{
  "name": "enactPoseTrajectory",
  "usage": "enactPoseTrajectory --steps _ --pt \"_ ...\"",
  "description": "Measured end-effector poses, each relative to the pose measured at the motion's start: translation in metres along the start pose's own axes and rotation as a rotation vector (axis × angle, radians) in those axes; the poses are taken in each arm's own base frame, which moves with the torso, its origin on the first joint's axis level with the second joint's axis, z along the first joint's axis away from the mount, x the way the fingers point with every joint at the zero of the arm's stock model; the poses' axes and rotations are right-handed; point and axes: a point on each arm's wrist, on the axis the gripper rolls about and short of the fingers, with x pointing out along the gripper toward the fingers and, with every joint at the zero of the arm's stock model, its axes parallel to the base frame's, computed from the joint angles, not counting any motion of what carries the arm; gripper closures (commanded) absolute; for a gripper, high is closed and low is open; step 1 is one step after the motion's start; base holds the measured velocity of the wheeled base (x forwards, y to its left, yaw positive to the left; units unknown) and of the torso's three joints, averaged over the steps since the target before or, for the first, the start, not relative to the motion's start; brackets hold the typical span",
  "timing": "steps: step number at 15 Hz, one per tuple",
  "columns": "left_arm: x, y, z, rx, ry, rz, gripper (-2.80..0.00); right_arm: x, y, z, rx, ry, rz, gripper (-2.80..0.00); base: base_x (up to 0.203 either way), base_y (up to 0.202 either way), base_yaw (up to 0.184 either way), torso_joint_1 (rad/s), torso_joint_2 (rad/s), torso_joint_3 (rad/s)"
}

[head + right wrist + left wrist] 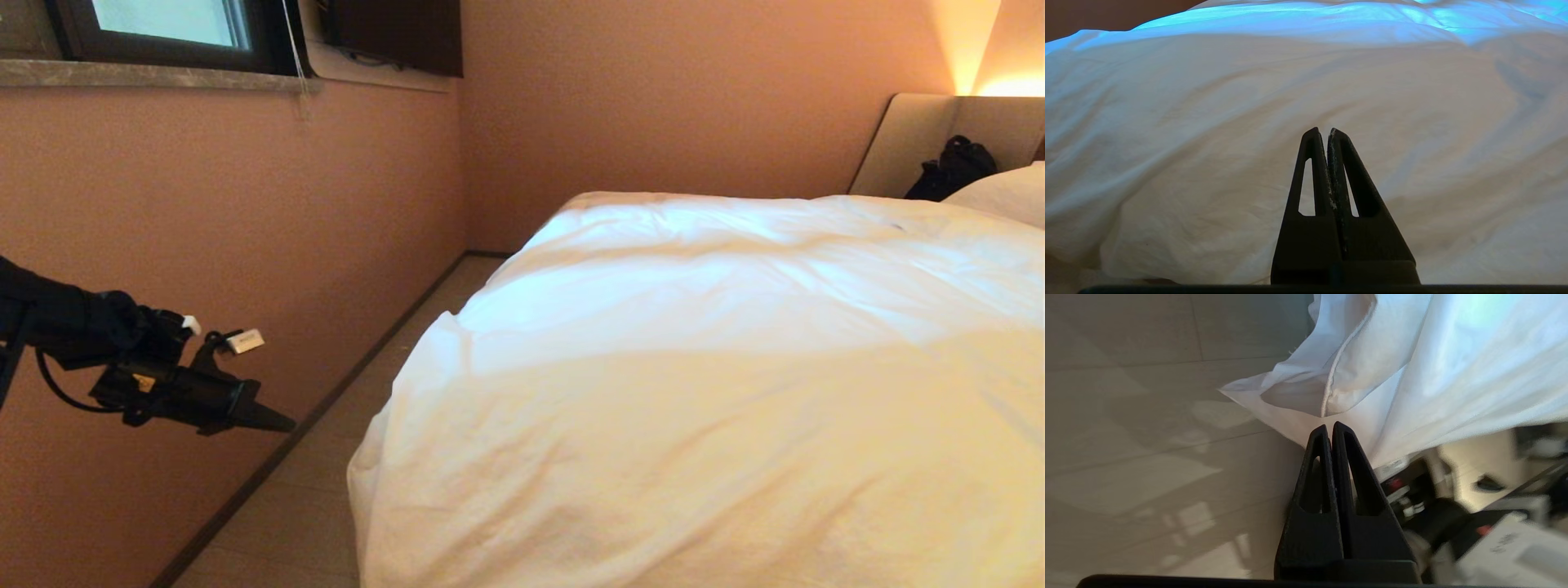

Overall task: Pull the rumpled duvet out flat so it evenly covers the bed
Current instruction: Flatten the corners of the folded blanket

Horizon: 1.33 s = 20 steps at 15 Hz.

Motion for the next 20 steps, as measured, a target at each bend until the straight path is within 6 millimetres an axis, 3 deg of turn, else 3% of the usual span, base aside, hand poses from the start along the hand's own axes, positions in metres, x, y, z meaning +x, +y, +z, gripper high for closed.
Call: enactPoseTrajectory --steps 10,11,12,20 --pt "0.030 -0.032 0.018 0.107 0.060 0.015 0.00 0.000 0.000 0.000 0.000 0.000 0.000 0.00 0.000 0.000 0.000 0.000 0.00 0.000" --pt "0.033 -0.037 0.019 0.116 0.067 0.009 -2.05 0.000 0.000 0.000 0.000 0.000 0.000 0.00 0.000 0.000 0.000 0.000 0.00 0.000" --pt "0.037 -0.041 0.021 0.118 0.070 0.008 -2.80 0.000 0.000 0.000 0.000 0.000 0.000 0.00 0.000 0.000 0.000 0.000 0.00 0.000" --pt "0.056 -0.037 0.031 0.141 0.057 0.076 -2.80 0.000 0.000 0.000 0.000 0.000 0.000 0.00 0.000 0.000 0.000 0.000 0.00 0.000"
